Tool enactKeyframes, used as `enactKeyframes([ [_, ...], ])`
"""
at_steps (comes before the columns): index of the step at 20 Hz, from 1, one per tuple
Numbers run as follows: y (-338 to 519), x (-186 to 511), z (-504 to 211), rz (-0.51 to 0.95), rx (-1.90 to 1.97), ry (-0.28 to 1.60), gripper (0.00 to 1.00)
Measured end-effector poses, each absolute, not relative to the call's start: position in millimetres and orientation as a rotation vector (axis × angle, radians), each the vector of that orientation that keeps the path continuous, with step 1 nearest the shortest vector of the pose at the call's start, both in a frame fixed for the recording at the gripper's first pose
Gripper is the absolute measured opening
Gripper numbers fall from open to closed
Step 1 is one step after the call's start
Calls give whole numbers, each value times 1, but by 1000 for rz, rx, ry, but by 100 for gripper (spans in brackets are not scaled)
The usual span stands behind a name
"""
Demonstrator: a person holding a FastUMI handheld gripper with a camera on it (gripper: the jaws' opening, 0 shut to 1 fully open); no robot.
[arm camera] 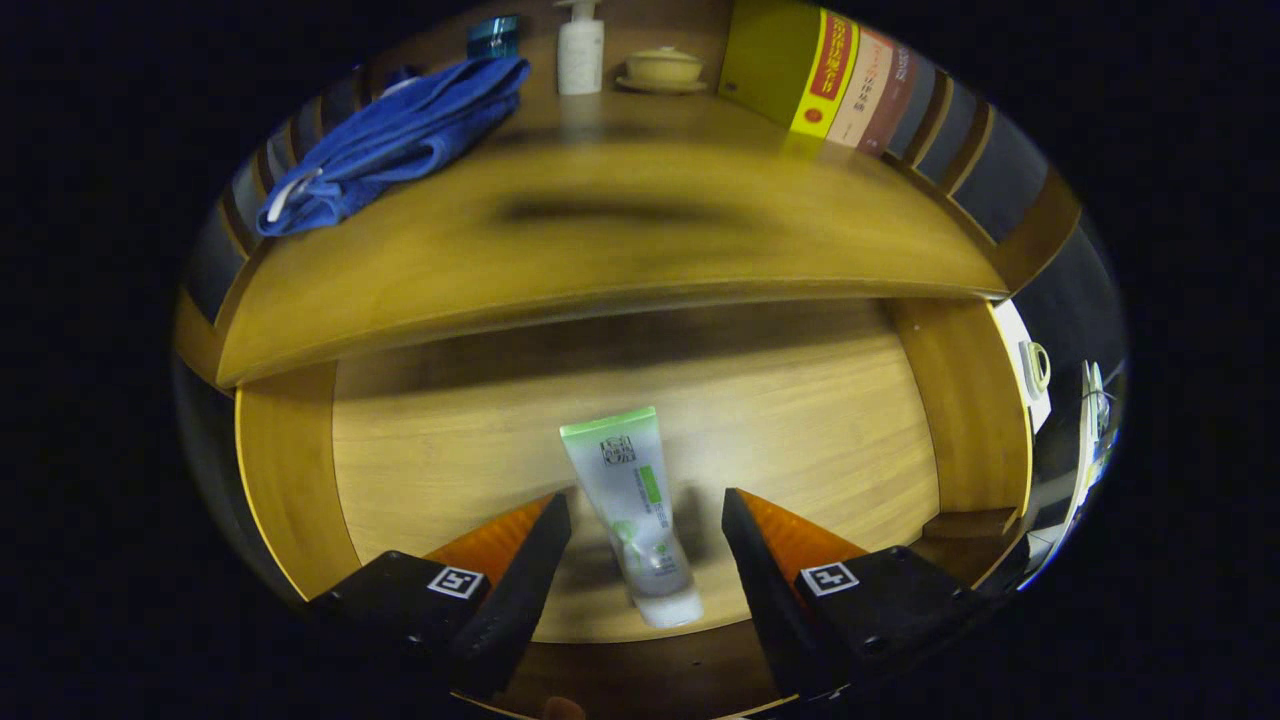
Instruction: Pull open the drawer, take out the items inside it, and place them on the countertop above the cabinet.
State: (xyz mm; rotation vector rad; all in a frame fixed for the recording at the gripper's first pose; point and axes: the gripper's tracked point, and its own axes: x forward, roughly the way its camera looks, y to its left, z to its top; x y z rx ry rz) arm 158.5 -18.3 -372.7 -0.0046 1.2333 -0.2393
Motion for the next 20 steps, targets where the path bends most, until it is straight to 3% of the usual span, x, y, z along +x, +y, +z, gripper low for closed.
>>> enactKeyframes([
  [5, -15, 149, -394, -266, 36, 1320, 98],
  [8, -3, 159, -393, -246, 60, 1341, 89],
  [11, 4, 173, -384, -236, 35, 1348, 61],
  [16, 14, 209, -348, -258, 95, 1301, 27],
  [20, 16, 234, -304, -266, 65, 1303, 27],
])
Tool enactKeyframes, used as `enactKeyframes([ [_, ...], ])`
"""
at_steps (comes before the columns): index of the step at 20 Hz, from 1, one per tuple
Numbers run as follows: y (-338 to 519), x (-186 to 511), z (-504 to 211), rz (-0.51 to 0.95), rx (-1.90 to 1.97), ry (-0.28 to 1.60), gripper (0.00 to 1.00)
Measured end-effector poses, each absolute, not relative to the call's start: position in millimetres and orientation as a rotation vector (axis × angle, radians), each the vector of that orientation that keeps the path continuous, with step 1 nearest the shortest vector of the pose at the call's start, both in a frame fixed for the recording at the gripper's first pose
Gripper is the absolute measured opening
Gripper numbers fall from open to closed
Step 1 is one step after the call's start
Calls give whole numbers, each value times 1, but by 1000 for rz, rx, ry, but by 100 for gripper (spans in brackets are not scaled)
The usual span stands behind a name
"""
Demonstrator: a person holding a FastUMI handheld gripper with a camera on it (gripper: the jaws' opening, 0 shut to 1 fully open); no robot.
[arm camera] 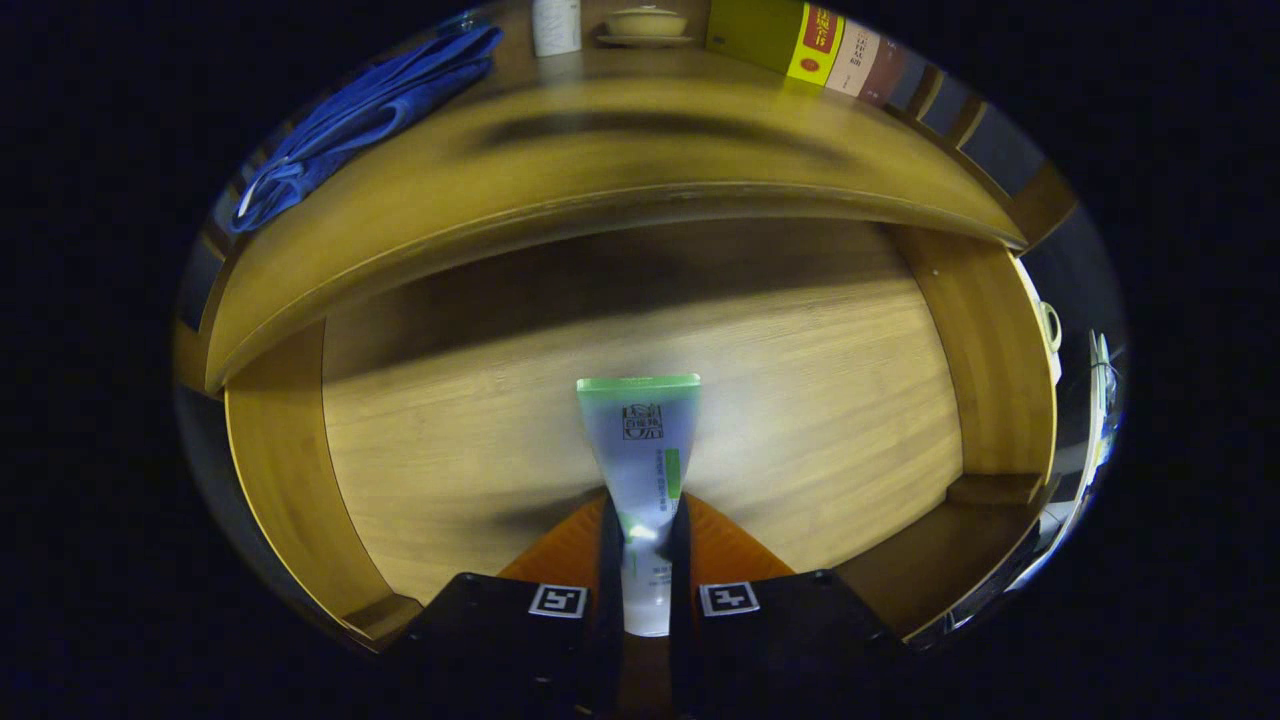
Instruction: Pull open the drawer, take out the items inside it, and place them on the countertop above the cabinet.
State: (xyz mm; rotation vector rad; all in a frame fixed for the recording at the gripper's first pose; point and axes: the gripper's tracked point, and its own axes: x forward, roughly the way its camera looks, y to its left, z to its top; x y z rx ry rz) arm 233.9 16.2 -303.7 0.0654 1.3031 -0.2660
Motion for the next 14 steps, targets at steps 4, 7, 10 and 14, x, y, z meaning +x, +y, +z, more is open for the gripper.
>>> enactKeyframes([
  [4, 8, 182, -285, -265, 29, 1281, 27],
  [7, 8, 231, -229, -254, 31, 1249, 27],
  [10, 3, 233, -200, -236, 18, 1208, 27],
  [14, 6, 258, -152, -212, 9, 1121, 27],
])
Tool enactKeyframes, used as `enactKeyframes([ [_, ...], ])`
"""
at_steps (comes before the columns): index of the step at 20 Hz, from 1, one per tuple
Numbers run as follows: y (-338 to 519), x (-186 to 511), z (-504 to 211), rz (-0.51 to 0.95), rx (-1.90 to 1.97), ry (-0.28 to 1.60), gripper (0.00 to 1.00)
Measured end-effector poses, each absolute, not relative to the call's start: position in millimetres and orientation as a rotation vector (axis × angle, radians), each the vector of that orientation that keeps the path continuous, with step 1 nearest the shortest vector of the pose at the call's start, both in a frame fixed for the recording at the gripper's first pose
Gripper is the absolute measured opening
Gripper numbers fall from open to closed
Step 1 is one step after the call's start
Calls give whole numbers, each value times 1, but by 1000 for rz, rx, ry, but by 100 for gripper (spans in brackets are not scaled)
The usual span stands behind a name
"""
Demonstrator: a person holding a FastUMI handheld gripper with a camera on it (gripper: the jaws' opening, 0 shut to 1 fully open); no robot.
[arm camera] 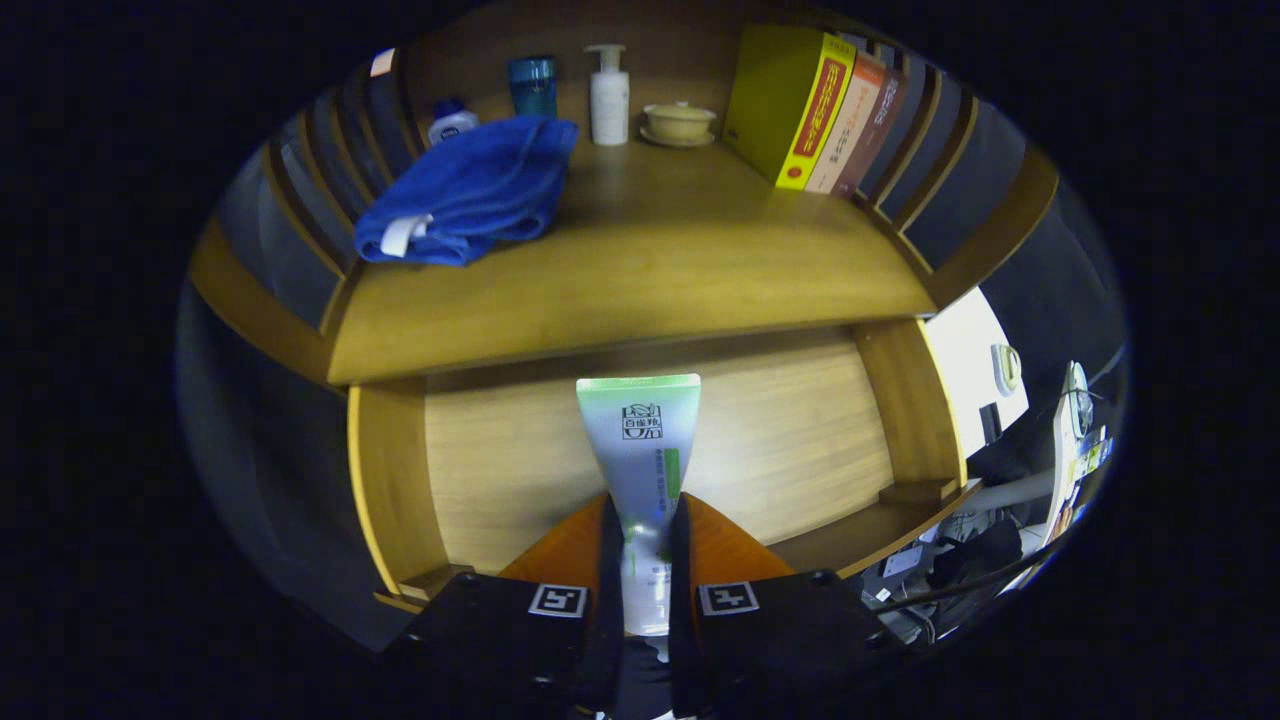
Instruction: Pull open the drawer, take out the items inside it, and place them on the countertop above the cabinet.
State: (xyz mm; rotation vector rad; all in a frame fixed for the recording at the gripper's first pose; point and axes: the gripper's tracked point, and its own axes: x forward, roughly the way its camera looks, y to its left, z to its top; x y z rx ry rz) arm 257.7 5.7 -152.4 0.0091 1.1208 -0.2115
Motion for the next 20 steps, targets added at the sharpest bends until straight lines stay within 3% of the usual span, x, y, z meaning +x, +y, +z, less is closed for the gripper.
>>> enactKeyframes([
  [6, -4, 311, -106, -196, -2, 1033, 27],
  [20, -41, 448, -136, -131, 5, 1029, 27],
])
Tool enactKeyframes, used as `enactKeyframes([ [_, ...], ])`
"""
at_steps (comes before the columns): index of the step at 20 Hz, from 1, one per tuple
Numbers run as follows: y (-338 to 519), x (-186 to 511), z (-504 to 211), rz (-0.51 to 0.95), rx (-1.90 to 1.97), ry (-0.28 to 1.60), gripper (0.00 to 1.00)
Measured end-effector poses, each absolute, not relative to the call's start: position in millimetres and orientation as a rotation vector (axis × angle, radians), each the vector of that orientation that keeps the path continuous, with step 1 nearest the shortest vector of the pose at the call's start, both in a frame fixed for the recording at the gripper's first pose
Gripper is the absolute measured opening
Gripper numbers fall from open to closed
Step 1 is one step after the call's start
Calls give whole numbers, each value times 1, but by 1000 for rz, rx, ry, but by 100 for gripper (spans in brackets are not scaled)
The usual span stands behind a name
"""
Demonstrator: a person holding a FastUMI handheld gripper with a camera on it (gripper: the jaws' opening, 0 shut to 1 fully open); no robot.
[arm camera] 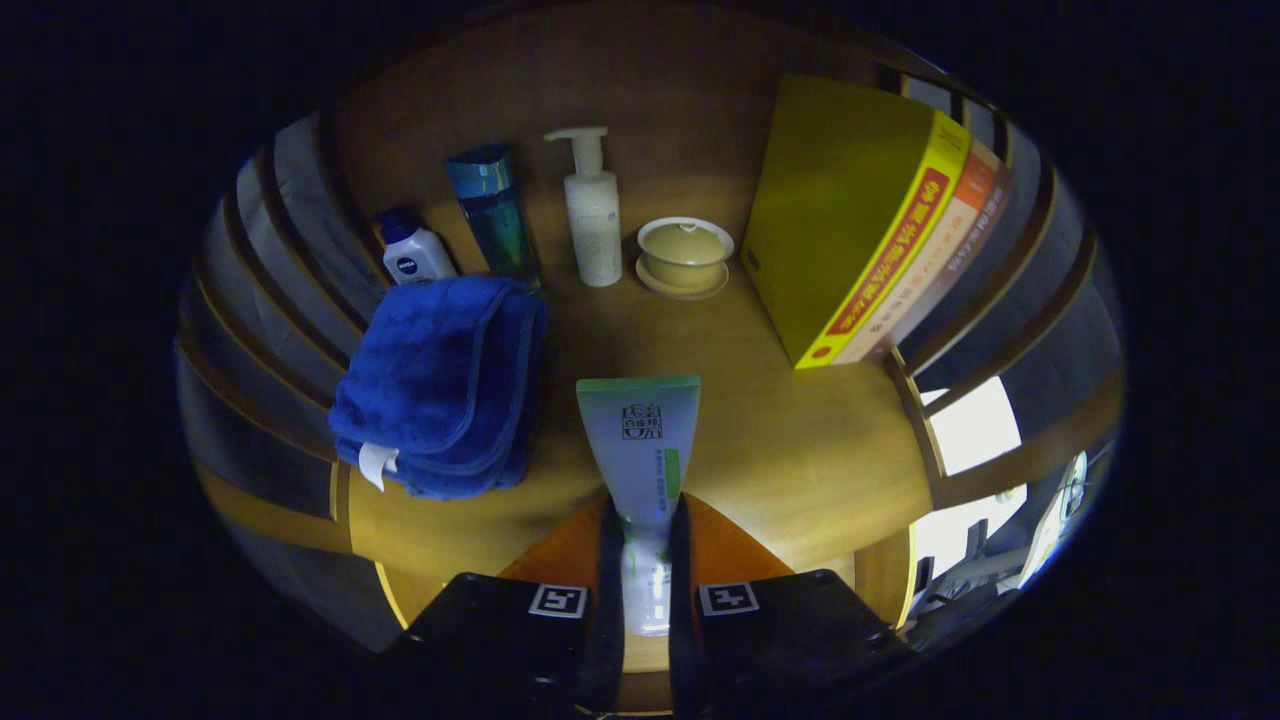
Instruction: Pull open the drawer, take out the items inside it, and place them on the countertop above the cabinet.
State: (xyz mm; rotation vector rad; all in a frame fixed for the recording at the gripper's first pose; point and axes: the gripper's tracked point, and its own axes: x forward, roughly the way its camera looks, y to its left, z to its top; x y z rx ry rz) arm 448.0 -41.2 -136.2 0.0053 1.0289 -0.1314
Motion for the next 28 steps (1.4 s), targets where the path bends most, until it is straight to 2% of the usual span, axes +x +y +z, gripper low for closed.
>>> enactKeyframes([
  [13, -42, 476, -187, -82, 53, 1083, 28],
  [19, -39, 480, -177, -64, 49, 1041, 43],
  [22, -39, 471, -167, -62, 28, 1032, 45],
  [28, -33, 437, -164, -65, 28, 1010, 86],
])
